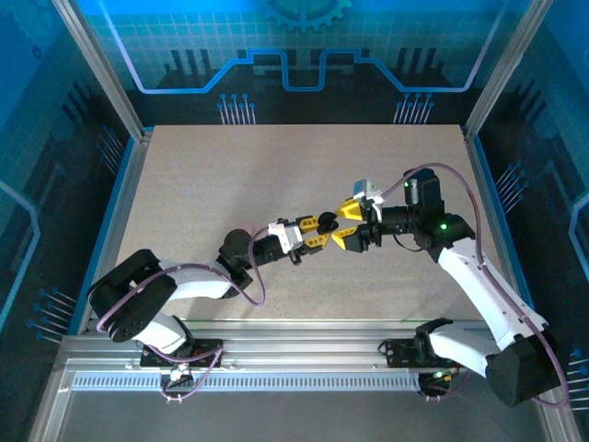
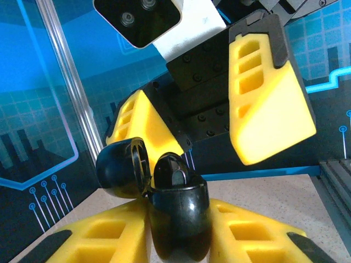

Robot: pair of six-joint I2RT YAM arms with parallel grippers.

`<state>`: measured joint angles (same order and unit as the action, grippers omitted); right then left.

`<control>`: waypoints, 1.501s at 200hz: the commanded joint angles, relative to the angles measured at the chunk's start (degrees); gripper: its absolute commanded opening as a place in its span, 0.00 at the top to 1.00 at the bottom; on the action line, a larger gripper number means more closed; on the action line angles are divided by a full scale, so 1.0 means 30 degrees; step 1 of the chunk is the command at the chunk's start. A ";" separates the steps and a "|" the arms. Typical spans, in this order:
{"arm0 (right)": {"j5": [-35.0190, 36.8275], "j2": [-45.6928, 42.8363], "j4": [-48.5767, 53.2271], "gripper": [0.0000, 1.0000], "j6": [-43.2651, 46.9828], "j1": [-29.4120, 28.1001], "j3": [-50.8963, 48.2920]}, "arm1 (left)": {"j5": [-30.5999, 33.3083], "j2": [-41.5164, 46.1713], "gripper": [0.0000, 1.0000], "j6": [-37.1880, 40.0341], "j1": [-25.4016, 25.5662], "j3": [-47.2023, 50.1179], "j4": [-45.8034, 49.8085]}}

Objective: Insert wireless bluetooth earbuds into charging case

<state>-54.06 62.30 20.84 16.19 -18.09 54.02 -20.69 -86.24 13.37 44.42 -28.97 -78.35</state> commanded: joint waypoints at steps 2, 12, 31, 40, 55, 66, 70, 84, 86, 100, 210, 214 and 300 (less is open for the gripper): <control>-0.1028 0.0149 0.0925 0.36 0.1674 -0.0524 0.0709 | -0.0518 0.0389 0.71 -0.0442 0.0006 -0.0040 -0.0654; -0.1159 0.0179 0.1006 0.37 0.2003 -0.0616 0.0742 | -0.0516 0.0357 0.72 -0.0442 0.0003 -0.0073 -0.0666; -0.1476 0.0108 0.1436 0.41 0.2743 -0.0616 0.0829 | -0.0318 0.0276 0.72 -0.0529 -0.0001 -0.0069 -0.0633; -0.1514 -0.0057 0.1503 0.43 0.3008 -0.0594 0.0780 | -0.0184 0.0243 0.71 -0.0586 0.0005 -0.0045 -0.0651; -0.1747 -0.0494 0.1407 0.47 0.3379 -0.0402 0.0499 | 0.0118 0.0087 0.71 -0.0675 -0.0011 0.0011 -0.0636; -0.1985 -0.0919 0.1319 0.50 0.3603 -0.0181 0.0271 | 0.0236 -0.0007 0.71 -0.0733 0.0009 0.0029 -0.0634; -0.2045 -0.1065 0.1289 0.51 0.3654 -0.0107 0.0189 | 0.0285 -0.0050 0.71 -0.0780 0.0003 0.0017 -0.0633; -0.2220 -0.1602 0.1248 0.54 0.3774 0.0205 -0.0081 | 0.0442 -0.0185 0.71 -0.0881 0.0011 0.0048 -0.0633; -0.2222 -0.1657 0.1240 0.54 0.3775 0.0237 -0.0137 | 0.0448 -0.0211 0.71 -0.0896 -0.0007 0.0048 -0.0647; -0.2079 -0.2025 0.1324 0.57 0.3777 0.0633 -0.0407 | 0.0537 -0.0284 0.71 -0.1023 -0.0011 0.0045 -0.0644; 0.8117 -0.1184 -0.1758 0.48 -0.8542 0.2485 -0.2369 | 0.4685 -0.1642 0.72 -1.1579 -0.1515 -0.2858 0.8558; 0.8430 -0.1059 -0.1569 0.48 -0.8935 0.2563 -0.2337 | 0.4581 -0.1802 0.72 -1.2384 -0.1651 -0.3157 0.9388; 0.8947 0.1496 -0.0924 0.50 -1.1780 0.3217 -0.2728 | 0.3295 -0.5301 0.75 -1.8401 -0.3412 -0.7746 1.8573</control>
<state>-28.69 64.62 16.75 -16.19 -8.64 46.17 -9.89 -102.00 -36.18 36.05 -49.23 -30.30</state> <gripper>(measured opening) 0.503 0.225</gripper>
